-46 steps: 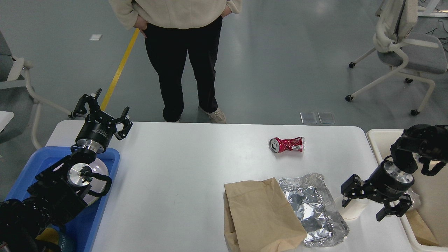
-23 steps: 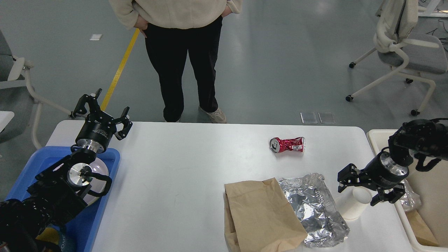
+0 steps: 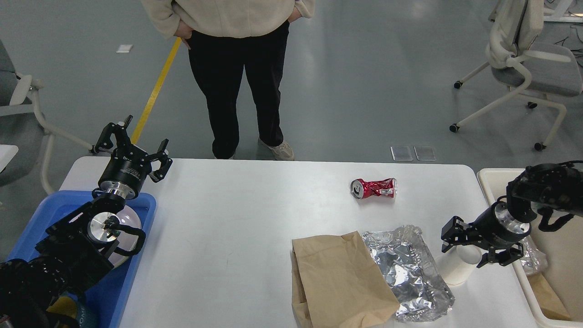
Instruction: Tidy desktop
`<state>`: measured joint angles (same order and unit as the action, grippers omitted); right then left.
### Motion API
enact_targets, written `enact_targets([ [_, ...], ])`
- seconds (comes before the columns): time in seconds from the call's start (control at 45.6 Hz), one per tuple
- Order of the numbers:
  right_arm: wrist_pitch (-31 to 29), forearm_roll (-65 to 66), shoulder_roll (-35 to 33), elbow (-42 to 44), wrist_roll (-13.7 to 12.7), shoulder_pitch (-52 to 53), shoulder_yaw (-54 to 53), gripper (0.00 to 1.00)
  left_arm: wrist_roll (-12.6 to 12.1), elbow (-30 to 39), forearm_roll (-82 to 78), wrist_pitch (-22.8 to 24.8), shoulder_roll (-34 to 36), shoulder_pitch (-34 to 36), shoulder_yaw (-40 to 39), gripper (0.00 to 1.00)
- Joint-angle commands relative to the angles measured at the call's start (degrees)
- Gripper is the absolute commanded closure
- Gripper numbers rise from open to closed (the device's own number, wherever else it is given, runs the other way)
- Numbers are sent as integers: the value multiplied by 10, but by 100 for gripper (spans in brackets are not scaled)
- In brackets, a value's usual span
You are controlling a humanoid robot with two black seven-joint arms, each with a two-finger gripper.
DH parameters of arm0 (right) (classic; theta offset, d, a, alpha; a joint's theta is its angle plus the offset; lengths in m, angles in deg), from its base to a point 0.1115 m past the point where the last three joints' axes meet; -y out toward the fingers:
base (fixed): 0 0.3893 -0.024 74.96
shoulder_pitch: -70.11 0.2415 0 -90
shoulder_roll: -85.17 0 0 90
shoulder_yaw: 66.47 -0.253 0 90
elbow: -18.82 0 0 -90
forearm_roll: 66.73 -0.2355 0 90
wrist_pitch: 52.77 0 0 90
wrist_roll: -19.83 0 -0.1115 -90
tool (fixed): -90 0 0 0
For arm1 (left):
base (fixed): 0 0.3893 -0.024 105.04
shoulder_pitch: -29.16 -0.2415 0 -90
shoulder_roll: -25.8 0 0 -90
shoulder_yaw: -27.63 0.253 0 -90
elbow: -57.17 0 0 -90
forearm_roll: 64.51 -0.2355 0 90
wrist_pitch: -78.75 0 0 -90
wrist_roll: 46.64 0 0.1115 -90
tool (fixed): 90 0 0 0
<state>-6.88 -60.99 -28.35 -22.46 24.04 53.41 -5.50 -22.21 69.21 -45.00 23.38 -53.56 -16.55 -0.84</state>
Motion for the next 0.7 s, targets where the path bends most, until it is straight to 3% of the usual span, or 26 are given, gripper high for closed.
enact_targets([
  [0.0,-4,-2,0,-4,0,0,1,100,0,0,0,0,0,0,0,3],
  [0.68,-32,1,-36,-42,0,56,43,100,0,0,0,0,0,0,0,3],
])
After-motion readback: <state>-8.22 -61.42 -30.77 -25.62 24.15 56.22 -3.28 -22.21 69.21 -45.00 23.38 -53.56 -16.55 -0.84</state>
